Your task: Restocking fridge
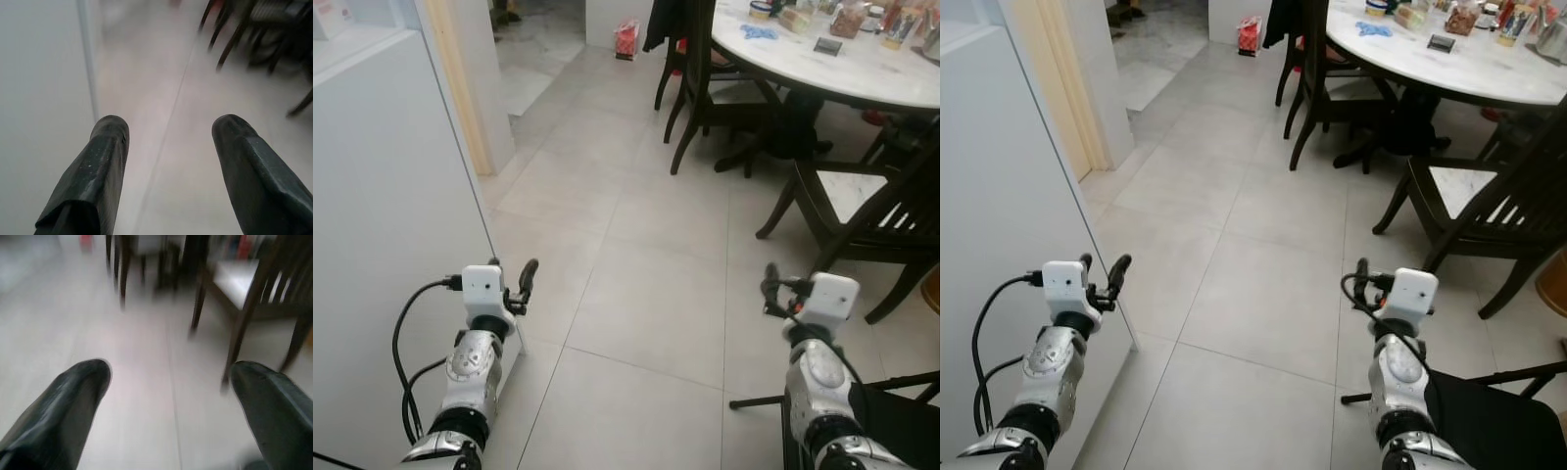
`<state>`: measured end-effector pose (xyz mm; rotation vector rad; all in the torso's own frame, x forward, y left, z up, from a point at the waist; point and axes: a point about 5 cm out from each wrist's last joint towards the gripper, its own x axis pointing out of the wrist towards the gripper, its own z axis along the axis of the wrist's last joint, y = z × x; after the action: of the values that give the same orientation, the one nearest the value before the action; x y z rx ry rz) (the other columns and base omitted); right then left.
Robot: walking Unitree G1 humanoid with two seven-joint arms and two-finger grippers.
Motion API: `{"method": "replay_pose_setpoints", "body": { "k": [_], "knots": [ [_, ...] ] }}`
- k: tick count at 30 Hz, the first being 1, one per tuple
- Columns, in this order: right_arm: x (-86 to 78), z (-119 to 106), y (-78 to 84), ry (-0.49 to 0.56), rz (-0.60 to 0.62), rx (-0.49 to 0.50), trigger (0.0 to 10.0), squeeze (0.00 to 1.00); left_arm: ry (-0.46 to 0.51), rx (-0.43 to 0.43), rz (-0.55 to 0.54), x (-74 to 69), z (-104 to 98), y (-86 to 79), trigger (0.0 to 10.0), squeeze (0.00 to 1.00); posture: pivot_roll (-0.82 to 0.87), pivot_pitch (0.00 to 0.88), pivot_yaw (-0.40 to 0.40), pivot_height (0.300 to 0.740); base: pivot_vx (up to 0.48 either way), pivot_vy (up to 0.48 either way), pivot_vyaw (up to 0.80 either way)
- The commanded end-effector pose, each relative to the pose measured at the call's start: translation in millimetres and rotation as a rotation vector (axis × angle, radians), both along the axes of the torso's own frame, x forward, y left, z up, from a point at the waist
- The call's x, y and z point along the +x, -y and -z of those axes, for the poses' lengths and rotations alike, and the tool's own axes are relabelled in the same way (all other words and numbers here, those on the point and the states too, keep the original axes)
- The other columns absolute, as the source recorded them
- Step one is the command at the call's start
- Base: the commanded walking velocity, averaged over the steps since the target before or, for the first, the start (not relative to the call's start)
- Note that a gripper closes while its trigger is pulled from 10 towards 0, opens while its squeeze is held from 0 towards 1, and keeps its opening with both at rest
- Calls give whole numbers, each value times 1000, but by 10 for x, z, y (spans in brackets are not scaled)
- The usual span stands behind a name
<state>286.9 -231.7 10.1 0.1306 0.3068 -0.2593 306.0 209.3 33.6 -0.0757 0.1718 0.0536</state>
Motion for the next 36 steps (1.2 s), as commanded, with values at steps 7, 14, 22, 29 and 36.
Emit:
{"method": "replay_pose_setpoints", "body": {
  "k": [7,14,22,29,36],
  "knots": [
    [-741,711,-101,-454,-25,93,10000,0,-545,82,54,-665,784,-18,10000,0,51,0,-68,740,0,0,0],
    [-987,880,-216,-545,17,191,10000,0,-724,36,-75,-1058,1024,-156,10000,0,43,0,-57,740,0,0,0],
    [-1070,930,-254,-566,43,254,10000,0,-725,41,-46,-1074,1023,-182,10000,0,47,0,-40,740,0,0,0],
    [-929,863,-222,-572,27,247,10000,0,-702,22,-94,-1012,980,-225,10000,0,70,0,-40,740,0,0,0],
    [-931,866,-238,-569,19,247,10000,0,-705,23,-92,-1003,977,-222,10000,0,63,0,-43,740,0,0,0]
  ]
}}
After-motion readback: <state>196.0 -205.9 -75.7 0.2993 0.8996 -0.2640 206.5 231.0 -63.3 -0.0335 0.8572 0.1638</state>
